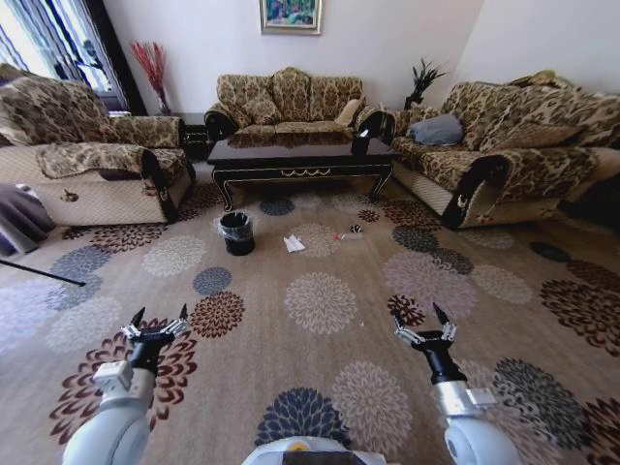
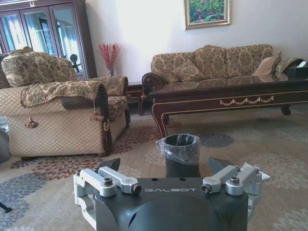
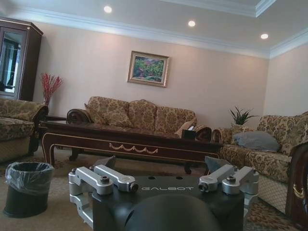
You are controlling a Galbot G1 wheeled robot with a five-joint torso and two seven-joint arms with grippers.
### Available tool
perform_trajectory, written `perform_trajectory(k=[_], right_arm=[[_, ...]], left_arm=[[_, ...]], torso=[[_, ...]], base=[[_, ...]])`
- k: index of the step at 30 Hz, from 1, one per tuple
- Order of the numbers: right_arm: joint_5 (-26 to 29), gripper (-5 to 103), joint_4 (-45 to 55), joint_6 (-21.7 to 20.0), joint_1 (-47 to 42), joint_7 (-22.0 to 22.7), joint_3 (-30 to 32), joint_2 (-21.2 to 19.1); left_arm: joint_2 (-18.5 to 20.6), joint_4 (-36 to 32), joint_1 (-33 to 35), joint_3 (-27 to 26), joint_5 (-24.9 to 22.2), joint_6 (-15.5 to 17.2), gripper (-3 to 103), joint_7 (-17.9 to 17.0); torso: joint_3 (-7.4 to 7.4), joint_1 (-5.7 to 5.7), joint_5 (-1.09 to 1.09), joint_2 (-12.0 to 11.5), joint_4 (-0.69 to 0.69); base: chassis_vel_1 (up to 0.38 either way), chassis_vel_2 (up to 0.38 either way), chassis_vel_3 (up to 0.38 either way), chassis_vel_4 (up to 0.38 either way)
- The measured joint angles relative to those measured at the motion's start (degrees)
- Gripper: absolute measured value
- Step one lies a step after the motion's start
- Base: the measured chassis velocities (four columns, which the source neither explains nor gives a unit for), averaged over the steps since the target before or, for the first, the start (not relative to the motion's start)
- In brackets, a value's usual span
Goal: Move to the front of the table and pick up the trash from the floor, then place it into the trash bin.
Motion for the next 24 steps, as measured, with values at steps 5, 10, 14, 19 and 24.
perform_trajectory(k=[5, 10, 14, 19, 24], right_arm=[[-0.3, 100, 0.1, 0.1, -0.7, -0.1, 0.0, 0.2], [-0.4, 100, 0.5, 0.3, -1.1, -0.1, 0.4, 0.4], [-1.0, 100, 0.9, 0.9, -1.3, -0.4, 0.7, 0.6], [-2.4, 100, 0.9, 1.4, -1.8, -0.7, 0.4, 1.0], [-0.5, 100, 2.8, 0.9, -2.7, -0.4, 0.4, 1.3]], left_arm=[[-0.2, -0.3, 0.1, 0.0, 0.2, -0.1, 100, 0.0], [-0.2, -0.3, 0.1, 0.0, 0.2, -0.3, 100, 0.0], [0.2, -0.6, 0.3, -0.4, 0.1, -0.7, 100, 0.5], [0.2, -0.4, 0.3, -0.5, -0.7, -1.2, 100, 0.8], [0.2, 0.0, 0.4, -0.3, -0.8, -1.5, 100, 0.8]], torso=[[-0.7, -0.46, 0.0, -1.1, -0.01], [-1.37, -0.86, 0.0, -2.2, 0.0], [-2.0, -1.16, 0.0, -3.2, 0.0], [-2.82, -1.52, 0.01, -4.3, 0.0], [-3.6, -1.87, -0.01, -5.5, 0.0]], base=[[0.0, 0.0, 0.0, 0.0], [0.0, 0.0, 0.0, 0.0], [0.0, 0.0, 0.0, 0.0], [0.0, 0.0, 0.0, 0.0], [0.0, 0.0, 0.0, 0.0]])
